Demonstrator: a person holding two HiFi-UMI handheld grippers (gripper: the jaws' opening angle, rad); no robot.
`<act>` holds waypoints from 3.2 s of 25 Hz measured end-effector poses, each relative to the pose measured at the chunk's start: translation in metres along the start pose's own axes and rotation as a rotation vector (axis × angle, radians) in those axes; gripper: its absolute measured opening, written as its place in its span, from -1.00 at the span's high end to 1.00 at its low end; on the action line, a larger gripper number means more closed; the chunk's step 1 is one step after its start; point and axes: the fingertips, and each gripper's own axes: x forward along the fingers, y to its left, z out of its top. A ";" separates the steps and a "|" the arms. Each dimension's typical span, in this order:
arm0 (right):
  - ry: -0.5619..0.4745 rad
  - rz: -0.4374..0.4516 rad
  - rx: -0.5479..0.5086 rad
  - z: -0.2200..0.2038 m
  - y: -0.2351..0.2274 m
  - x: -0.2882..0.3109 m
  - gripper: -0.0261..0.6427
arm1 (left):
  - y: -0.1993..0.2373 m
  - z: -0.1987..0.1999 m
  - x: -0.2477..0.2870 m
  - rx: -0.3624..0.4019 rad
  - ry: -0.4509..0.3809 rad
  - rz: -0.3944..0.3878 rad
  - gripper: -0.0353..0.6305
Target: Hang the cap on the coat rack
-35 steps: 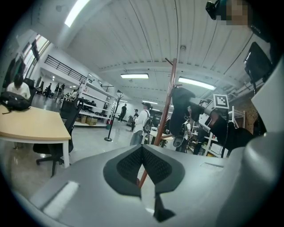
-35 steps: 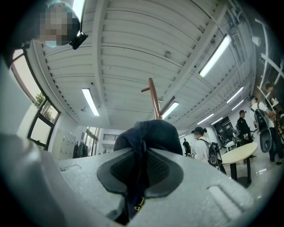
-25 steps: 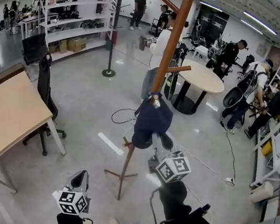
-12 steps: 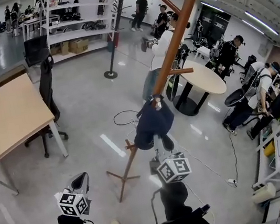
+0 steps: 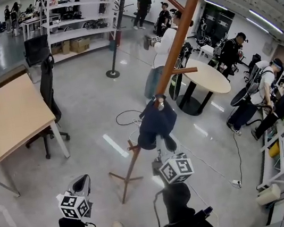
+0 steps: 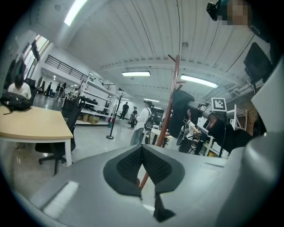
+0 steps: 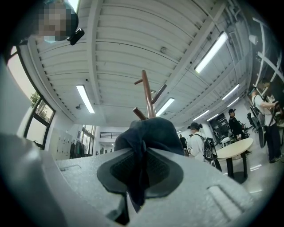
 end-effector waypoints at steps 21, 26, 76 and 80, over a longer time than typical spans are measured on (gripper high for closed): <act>0.010 0.012 -0.005 -0.002 0.000 -0.002 0.81 | -0.003 0.000 -0.002 0.000 0.004 0.003 0.89; 0.014 0.031 0.014 -0.004 -0.002 -0.002 0.75 | -0.008 -0.001 0.000 0.001 0.007 -0.002 0.89; 0.190 0.153 0.072 -0.006 -0.022 -0.154 0.79 | -0.153 -0.028 -0.063 0.028 -0.054 0.037 0.89; 0.222 0.159 0.075 -0.012 -0.022 -0.175 0.91 | -0.172 -0.032 -0.069 0.028 -0.053 0.027 0.89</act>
